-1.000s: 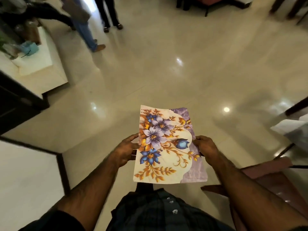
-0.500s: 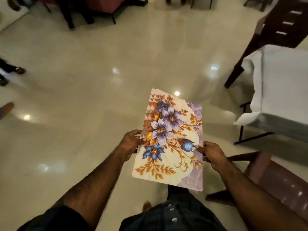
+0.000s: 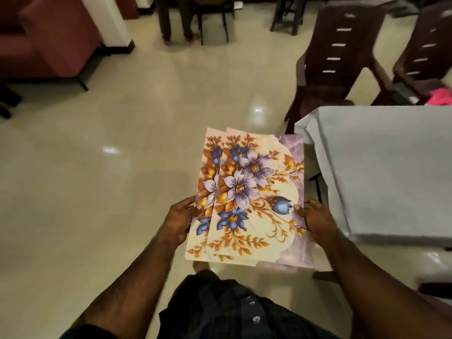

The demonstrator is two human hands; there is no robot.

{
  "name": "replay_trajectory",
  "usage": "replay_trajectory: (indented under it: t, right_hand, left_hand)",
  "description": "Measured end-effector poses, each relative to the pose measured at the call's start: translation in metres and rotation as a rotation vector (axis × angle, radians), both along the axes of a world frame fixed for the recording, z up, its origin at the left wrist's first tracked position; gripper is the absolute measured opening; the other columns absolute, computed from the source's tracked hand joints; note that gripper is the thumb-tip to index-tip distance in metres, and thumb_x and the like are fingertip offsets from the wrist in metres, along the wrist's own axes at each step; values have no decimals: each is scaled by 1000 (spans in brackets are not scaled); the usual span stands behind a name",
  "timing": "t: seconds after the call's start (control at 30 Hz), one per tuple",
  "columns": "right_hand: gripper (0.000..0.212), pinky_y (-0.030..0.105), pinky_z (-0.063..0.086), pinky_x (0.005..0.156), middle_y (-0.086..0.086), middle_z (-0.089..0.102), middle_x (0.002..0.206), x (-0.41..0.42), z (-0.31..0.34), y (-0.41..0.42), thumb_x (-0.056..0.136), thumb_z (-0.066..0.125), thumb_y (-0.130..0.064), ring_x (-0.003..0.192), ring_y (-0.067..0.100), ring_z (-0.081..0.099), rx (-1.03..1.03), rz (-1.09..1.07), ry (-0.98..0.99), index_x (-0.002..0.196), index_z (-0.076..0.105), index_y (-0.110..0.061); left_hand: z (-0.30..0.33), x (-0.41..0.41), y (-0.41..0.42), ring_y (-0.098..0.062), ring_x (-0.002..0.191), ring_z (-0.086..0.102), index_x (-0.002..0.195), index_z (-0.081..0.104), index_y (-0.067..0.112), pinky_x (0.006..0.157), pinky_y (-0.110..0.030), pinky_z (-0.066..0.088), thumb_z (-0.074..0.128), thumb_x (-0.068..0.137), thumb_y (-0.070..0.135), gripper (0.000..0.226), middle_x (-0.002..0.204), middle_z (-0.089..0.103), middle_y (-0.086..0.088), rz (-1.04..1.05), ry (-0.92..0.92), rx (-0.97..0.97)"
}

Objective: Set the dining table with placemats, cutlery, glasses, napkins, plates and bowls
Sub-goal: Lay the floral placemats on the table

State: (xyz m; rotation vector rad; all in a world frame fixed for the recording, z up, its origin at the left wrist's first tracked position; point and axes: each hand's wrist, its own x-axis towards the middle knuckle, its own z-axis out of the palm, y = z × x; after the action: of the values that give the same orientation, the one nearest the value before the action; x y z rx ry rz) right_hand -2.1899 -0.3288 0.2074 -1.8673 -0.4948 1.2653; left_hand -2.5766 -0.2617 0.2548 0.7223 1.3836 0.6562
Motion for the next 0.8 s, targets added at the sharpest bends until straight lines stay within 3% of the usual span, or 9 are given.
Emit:
replay_trajectory:
  t: [0.1,0.2,0.3,0.43,0.5,0.57,0.67,0.8]
  right_hand:
    - [38,25,60,59,14,76,112,38,0,55,88,82,-11,89,27,75,17,-161,22,121,68,-1]
    - [17,34,64,65,18,78,105,61,-6,93,93,74,-2,82,29,75,26,-302,65,110,72,-4]
    - [11,35,63,62,8,78,93,73,-1,120,95,72,-6,78,25,75,13,-488,74,106,72,-8]
    - [15,46,63,82,17,77,105,105,-4,142,94,75,-12,95,36,75,3,-774,84,108,72,-7]
    - [13,44,62,81,16,77,107,120,-3,150,95,73,-11,97,36,74,-5,-878,96,108,72,-9]
    - [12,42,62,78,13,76,102,146,-6,159,96,73,-11,95,34,73,4,-979,75,108,71,-11]
    - [13,50,62,87,11,78,102,196,-25,177,93,77,-14,98,36,75,32,-1058,24,105,74,-11]
    - [32,49,61,89,17,76,111,277,-53,210,89,80,-12,96,38,73,-38,-1170,11,119,72,-4]
  left_hand:
    - [-5,38,109,-42,97,76,119,78,12,91,-51,60,67,96,3,26,115,77,-19,-92,2,28]
    - [-7,83,205,-38,94,76,118,77,11,92,-51,61,68,95,1,27,111,79,-17,-188,-5,35]
    - [-3,130,292,-36,93,75,122,77,13,95,-57,57,72,92,2,33,112,79,-17,-314,20,35]
    - [10,212,395,-30,77,77,119,78,15,71,-39,61,72,89,-1,35,102,81,-13,-472,50,47]
    - [22,254,434,-29,75,77,115,80,19,67,-34,59,71,89,-2,35,99,81,-10,-533,60,80]
    - [30,303,471,-35,84,77,114,81,21,67,-37,61,73,89,0,33,102,81,-9,-597,71,110]
    - [31,375,517,-38,90,78,115,81,21,69,-42,63,75,89,4,32,104,81,-8,-683,82,171]
    - [25,461,558,-40,93,77,117,80,23,82,-54,64,79,89,11,31,103,81,-8,-699,152,186]
